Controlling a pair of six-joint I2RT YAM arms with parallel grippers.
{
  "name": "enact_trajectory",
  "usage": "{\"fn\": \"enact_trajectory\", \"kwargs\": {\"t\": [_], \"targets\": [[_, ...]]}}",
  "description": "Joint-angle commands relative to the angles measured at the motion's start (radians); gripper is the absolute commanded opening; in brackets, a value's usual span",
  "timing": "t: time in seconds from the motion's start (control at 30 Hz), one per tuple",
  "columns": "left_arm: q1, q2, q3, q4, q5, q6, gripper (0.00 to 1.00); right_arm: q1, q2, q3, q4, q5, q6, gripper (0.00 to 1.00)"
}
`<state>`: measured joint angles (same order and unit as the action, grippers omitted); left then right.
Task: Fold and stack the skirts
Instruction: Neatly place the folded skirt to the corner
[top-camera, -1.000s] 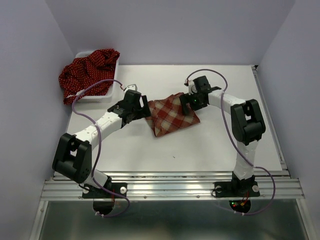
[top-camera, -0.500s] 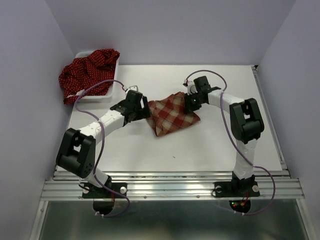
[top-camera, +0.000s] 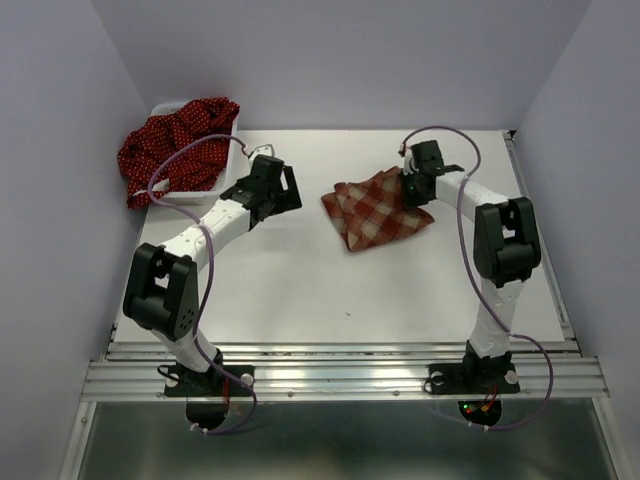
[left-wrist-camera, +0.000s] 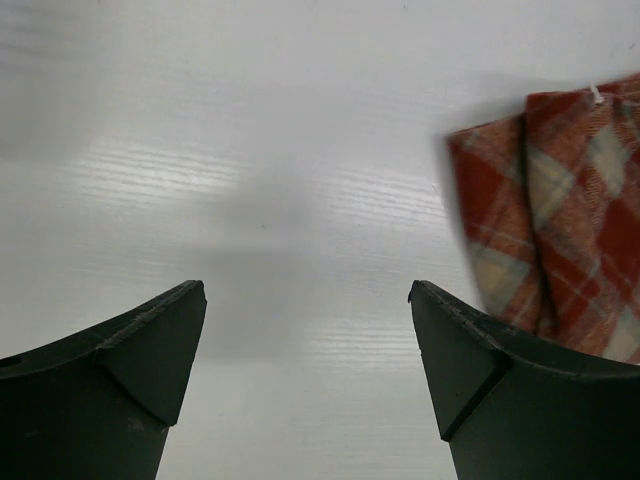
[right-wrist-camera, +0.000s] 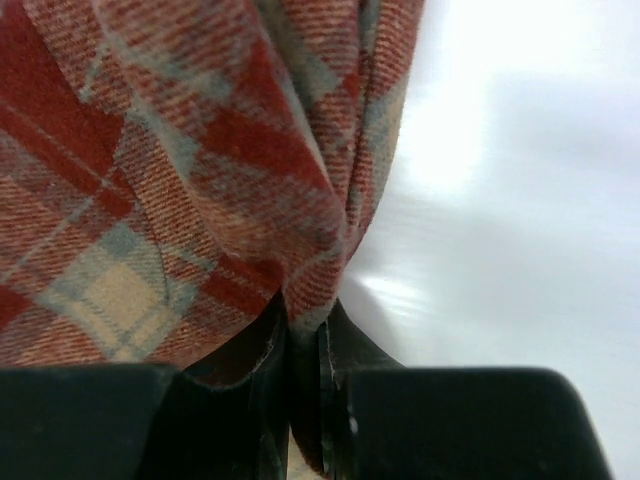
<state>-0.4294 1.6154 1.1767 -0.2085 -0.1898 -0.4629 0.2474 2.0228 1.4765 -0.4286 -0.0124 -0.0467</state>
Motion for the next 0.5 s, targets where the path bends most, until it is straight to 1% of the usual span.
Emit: {"fn": "enact_trajectory", "kwargs": {"t": [0.0,0.07,0.17,0.23,0.27,0.4,0.47], "targets": [[0.027,0.012,0.092,-0.005,-0.031,0.029,0.94,-0.121,-0.036,0.106,0.037,0.163,-0.061,0.01],[0.037,0.024,0.113,-0.018,-0.031,0.033,0.94,-0.19,-0.015,0.161,0.037,0.17,-0.082,0.01],[0.047,0.049,0.167,-0.041,-0.019,0.043,0.95,-0.276,0.036,0.214,0.048,0.132,-0.127,0.01],[0.054,0.069,0.214,-0.071,-0.02,0.053,0.95,-0.331,0.086,0.28,0.05,0.12,-0.15,0.01],[0.058,0.075,0.242,-0.09,-0.022,0.055,0.95,-0.348,0.106,0.332,0.048,0.114,-0.153,0.01],[0.064,0.1,0.294,-0.121,-0.02,0.058,0.95,-0.414,0.195,0.427,0.048,0.135,-0.162,0.01],[0.066,0.113,0.322,-0.138,-0.014,0.058,0.95,-0.447,0.234,0.462,0.048,0.115,-0.141,0.01]]}}
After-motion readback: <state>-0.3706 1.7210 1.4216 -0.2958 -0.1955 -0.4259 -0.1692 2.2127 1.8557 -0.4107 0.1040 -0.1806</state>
